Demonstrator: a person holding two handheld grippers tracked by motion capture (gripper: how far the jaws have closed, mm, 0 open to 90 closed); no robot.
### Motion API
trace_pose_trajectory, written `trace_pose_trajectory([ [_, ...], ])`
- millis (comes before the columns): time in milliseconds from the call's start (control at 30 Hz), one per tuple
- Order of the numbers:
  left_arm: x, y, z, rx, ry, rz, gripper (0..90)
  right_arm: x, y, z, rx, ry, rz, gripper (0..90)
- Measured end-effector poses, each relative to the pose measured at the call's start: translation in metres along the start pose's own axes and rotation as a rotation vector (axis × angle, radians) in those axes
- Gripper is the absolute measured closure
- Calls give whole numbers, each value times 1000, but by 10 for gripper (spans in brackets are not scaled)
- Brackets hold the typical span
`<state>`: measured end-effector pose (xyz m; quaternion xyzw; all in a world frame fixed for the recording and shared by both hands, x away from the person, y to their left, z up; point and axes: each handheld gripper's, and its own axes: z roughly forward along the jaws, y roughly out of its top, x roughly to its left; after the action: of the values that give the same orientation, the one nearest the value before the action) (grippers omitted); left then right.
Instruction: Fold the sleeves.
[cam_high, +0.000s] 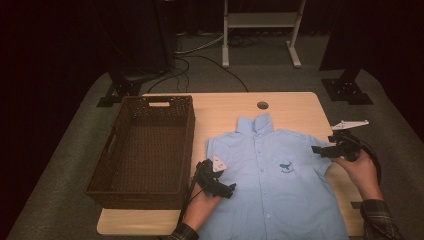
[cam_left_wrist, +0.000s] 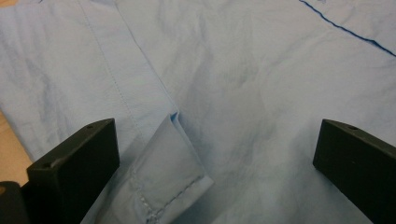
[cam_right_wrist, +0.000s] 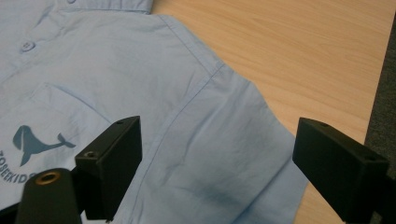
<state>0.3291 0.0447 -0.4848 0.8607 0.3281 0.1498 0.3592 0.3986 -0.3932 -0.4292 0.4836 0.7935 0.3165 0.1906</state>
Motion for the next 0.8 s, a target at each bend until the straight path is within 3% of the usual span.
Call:
trace_pose_trajectory([
  [333, 0, 0, 0, -1, 0, -1, 0, -22, 6, 12, 48, -9, 31, 281],
  [667, 0, 0, 0, 1, 0, 1, 0, -35, 7, 19, 88, -39, 57, 325],
  [800, -1, 0, 0, 1, 0, -1, 0, -42, 6, 25, 116, -43, 79, 396],
])
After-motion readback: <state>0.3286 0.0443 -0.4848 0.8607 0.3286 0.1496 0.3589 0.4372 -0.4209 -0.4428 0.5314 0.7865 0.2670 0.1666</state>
